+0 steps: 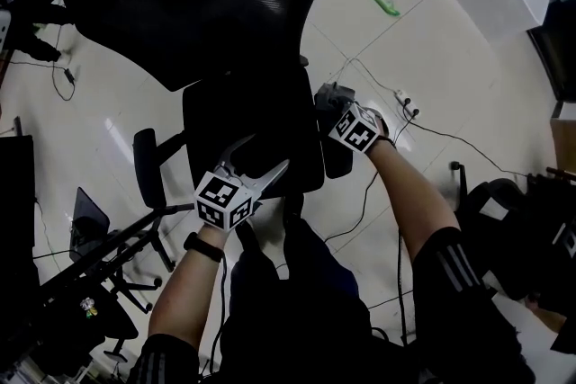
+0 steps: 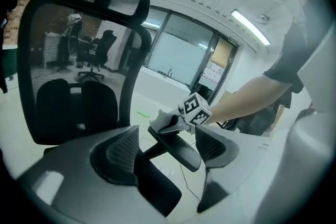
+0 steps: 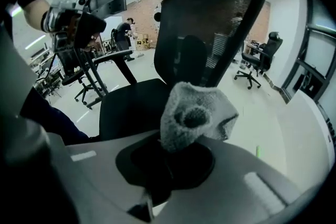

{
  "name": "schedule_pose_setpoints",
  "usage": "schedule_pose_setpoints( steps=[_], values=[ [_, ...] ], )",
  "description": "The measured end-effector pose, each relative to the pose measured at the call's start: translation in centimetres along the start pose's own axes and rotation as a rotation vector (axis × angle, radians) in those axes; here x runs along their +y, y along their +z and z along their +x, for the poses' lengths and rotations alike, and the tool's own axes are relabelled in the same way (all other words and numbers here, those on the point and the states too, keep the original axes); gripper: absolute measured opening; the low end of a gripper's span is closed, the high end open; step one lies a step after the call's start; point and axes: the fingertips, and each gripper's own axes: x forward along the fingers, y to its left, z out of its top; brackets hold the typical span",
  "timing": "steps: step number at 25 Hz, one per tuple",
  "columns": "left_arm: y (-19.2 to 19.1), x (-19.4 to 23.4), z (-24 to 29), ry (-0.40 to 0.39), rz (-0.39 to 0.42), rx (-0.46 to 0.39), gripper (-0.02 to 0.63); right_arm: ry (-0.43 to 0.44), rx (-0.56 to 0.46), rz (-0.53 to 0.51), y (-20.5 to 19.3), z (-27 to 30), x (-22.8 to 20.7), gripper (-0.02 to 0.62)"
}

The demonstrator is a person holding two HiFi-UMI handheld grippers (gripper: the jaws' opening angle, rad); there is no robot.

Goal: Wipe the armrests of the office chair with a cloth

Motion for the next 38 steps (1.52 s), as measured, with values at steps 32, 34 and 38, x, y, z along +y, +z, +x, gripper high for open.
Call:
schedule_pose_setpoints(
  steps=[32,34,38],
  values=[
    [-5.5,-3.2,-8.9,-0.096,0.021,-0.022,0.362,0.026,-0.067,0.268,-1.5,-4.9,17.8,0.017],
    [-5.5,-2.2,-10.7,-0.074,0.015,-0.037,0.362,0.018,-0.104,0.247,1.6,-4.7,17.5,0.017],
    [-5.5,0.6,-15.0,-0.018,0.011,-0.063,0.362,0.053,-0.194,0.219,9.5,-3.1,17.7,0.017]
  ],
)
